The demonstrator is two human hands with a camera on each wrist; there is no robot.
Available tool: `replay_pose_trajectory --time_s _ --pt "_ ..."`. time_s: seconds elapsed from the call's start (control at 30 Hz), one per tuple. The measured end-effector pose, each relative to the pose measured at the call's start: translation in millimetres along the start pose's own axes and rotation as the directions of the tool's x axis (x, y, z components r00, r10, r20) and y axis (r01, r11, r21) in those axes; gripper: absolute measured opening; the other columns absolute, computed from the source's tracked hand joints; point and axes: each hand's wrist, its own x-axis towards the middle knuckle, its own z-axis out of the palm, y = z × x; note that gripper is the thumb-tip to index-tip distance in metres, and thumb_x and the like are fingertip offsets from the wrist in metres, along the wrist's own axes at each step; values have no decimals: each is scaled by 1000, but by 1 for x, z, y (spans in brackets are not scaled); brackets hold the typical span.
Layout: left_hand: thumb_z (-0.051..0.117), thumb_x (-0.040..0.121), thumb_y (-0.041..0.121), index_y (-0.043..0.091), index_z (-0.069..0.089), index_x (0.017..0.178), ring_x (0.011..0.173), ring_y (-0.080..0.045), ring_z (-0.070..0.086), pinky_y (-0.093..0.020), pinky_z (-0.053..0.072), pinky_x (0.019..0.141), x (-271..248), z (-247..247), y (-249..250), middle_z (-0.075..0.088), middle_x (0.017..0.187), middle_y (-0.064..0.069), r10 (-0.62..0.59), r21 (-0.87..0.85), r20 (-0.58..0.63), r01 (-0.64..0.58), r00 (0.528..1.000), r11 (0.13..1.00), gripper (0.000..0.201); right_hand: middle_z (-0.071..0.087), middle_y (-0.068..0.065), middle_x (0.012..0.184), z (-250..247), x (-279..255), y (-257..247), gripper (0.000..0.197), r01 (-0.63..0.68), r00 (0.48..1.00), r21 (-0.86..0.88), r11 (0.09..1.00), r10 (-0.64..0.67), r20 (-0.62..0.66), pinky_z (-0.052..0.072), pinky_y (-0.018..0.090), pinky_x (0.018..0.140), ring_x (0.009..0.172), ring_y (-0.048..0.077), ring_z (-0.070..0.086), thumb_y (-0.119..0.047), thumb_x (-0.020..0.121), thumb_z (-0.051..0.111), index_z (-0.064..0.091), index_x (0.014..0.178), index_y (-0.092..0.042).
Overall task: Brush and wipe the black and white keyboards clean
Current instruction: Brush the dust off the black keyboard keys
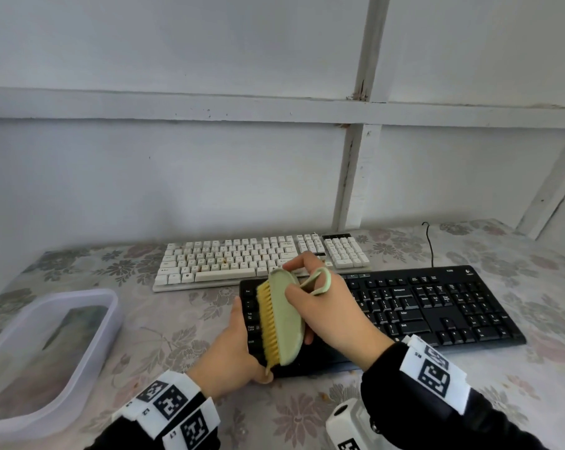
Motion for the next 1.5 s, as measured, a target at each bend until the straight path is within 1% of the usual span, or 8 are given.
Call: replay_pose_trajectory --time_s 0.27,0.5,0.63,0.77,1.0,1.1,1.2,1.5 --pt "81 58 8 31 -18 145 96 -17 61 -31 53 81 3 -1 -4 59 109 1 -79 27 7 79 997 997 134 53 2 61 -11 -6 -4 16 -72 971 -86 994 90 221 38 23 33 41 17 45 -10 86 51 54 100 -15" --pt "79 63 2 30 -20 145 111 -14 52 -28 44 97 2 0 -1 49 125 9 -72 20 13 71 997 997 132 60 9 71 -14 0 -3 20 -13 999 -14 1000 12 -52 39 22 33 34 7 46 -6 90 46 49 106 -18" --pt "79 61 0 28 -16 146 109 -13 54 -30 46 96 2 -1 -2 48 112 21 -45 29 14 44 999 999 131 52 5 64 -17 -7 3 17 -63 996 -98 993 68 55 39 24 33 37 16 42 -9 88 48 50 100 -20" --pt "79 58 3 32 -14 146 105 -14 58 -35 48 95 1 0 -1 56 114 10 -53 23 9 52 999 998 131 53 1 63 -26 -14 -4 13 -129 974 -125 984 149 172 38 22 34 44 15 45 -12 86 52 55 98 -17" --pt "78 63 1 34 -13 145 108 -12 56 -31 45 98 -3 0 3 56 120 9 -57 27 14 57 998 998 127 62 4 89 -38 -6 -17 16 -71 997 -139 988 71 -10 51 27 39 57 12 61 -28 91 60 52 99 -16" --pt "79 64 4 34 -19 145 109 -14 56 -33 46 99 -1 -1 -1 53 128 5 -85 26 11 85 996 996 130 59 2 81 -37 -4 -21 18 -24 998 -131 991 17 -57 55 29 45 59 11 61 -30 88 64 58 92 -14" --pt "79 62 7 36 -19 144 107 -14 57 -34 47 98 2 -1 -4 52 129 3 -99 20 20 99 995 995 132 56 -5 69 -35 1 -19 15 48 988 -207 977 -77 -134 45 11 49 54 3 50 -30 83 70 66 83 -16" --pt "79 60 8 35 -19 144 111 -14 54 -35 45 100 3 -1 -5 48 133 5 -88 27 30 87 996 996 133 67 3 77 -18 8 -9 25 98 952 -237 967 -161 -261 40 8 61 70 5 57 -31 84 69 67 81 -6"
